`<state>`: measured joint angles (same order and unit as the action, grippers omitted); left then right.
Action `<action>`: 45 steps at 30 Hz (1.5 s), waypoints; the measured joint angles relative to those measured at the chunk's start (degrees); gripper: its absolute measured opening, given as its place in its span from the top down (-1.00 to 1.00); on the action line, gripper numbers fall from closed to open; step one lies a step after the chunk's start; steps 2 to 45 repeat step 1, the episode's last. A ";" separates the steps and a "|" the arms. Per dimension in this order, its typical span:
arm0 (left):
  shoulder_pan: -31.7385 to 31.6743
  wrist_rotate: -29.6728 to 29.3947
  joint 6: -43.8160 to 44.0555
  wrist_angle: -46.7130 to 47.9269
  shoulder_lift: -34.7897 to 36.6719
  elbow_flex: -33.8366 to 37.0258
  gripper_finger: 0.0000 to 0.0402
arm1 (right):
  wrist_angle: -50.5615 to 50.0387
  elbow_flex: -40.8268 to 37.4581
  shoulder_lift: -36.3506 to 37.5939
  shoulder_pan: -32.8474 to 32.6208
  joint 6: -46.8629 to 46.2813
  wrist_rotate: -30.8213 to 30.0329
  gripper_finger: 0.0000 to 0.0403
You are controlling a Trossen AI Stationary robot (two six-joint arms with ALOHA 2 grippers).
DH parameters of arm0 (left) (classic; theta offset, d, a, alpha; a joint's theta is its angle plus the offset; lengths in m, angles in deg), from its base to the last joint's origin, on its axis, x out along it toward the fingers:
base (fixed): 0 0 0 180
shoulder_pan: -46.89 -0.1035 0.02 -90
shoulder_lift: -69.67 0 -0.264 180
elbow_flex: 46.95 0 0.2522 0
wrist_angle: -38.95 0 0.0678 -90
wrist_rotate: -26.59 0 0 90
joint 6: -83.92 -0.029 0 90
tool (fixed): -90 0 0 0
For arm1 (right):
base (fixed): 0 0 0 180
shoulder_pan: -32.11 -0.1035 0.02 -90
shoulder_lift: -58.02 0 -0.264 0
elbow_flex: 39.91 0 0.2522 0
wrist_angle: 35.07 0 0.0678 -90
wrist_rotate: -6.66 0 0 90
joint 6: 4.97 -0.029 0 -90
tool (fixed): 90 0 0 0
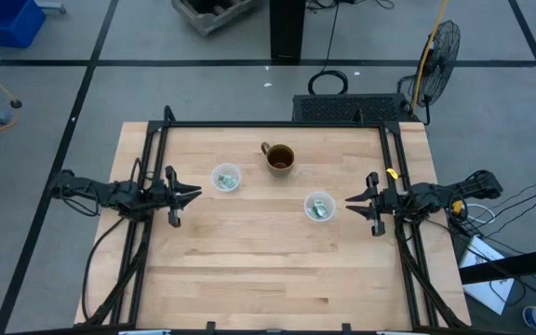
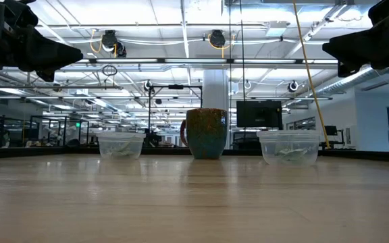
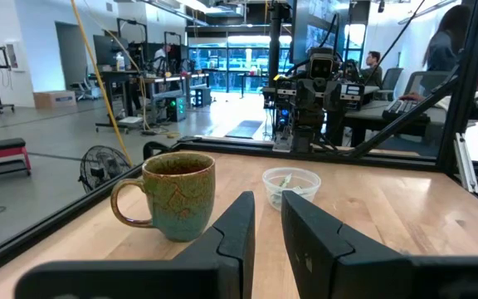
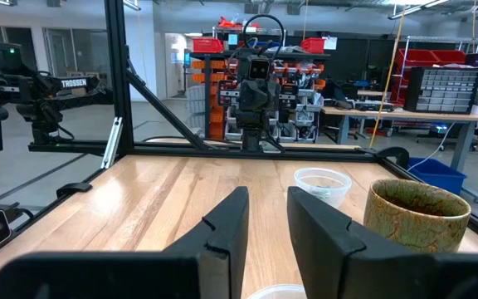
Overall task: Pick and place Stevia / Truvia into bins
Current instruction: Return to Home Position
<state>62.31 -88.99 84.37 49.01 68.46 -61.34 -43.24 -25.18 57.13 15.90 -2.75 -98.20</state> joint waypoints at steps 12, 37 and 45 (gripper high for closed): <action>-0.02 0.00 0.02 0.00 0.00 0.00 0.67 | 0.00 0.00 0.00 0.01 0.00 0.00 0.61; -0.02 0.00 0.02 0.00 0.00 0.00 0.67 | 0.00 0.00 0.00 0.01 0.00 0.00 0.61; -0.02 0.00 0.02 0.00 0.00 0.00 0.67 | 0.00 0.00 0.00 0.01 0.00 0.00 0.61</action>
